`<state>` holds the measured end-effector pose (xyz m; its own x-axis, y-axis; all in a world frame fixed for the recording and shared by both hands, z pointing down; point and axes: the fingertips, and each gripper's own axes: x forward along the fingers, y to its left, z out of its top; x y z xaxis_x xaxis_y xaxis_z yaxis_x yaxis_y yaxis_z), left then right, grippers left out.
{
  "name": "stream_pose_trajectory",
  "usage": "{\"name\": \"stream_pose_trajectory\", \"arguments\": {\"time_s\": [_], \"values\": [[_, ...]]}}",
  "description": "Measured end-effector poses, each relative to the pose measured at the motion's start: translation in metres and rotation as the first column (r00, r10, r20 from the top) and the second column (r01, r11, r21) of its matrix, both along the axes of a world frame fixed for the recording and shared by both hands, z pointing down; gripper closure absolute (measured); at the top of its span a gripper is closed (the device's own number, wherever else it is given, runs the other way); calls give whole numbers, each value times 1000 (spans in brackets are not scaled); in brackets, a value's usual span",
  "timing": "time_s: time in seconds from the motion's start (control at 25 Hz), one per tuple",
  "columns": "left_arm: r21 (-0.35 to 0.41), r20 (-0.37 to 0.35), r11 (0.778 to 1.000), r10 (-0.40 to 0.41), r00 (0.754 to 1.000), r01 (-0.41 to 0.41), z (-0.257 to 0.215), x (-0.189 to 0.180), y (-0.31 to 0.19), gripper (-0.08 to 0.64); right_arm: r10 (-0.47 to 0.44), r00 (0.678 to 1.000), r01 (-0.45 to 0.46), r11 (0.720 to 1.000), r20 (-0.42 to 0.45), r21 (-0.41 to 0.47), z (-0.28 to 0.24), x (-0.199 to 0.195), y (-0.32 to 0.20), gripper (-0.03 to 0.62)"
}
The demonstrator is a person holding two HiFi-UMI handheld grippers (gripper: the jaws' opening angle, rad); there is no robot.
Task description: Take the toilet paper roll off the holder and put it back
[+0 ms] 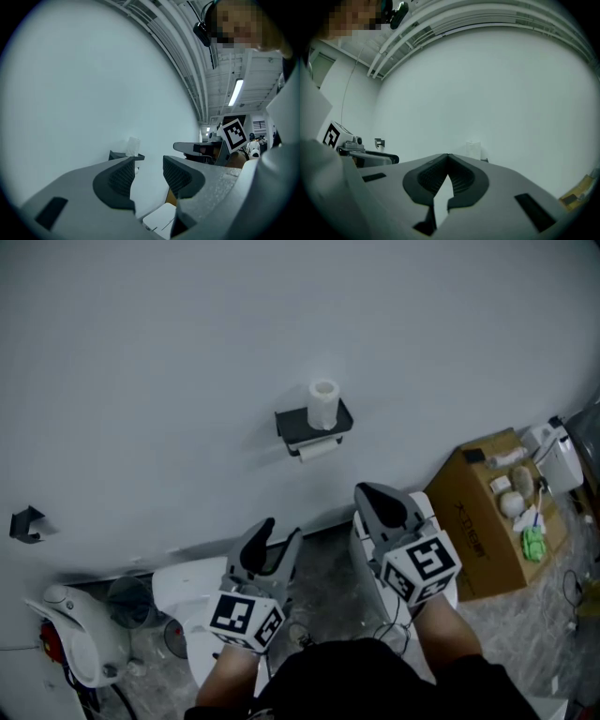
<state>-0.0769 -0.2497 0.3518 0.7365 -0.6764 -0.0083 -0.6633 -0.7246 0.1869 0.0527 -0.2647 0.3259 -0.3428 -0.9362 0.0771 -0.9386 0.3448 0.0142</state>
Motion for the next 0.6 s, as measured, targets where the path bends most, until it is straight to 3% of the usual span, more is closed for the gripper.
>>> {"name": "stream_pose_trajectory", "arguments": {"time_s": [0.08,0.2,0.4,0.6], "values": [[-3,3,1000,-23,1000,23,-2,11,10,405,-22,1000,22,1000,9,-2,0,10,11,594],[-24,8,997,-77,997,77,0,33,24,555,-53,998,53,999,38,-9,6,34,28,594],[-46,52,991,-123,991,125,11,80,69,555,-101,991,104,994,84,-34,24,83,69,594],[-43,82,982,-180,980,184,11,107,117,555,-173,977,179,983,124,-39,32,107,107,594]]}}
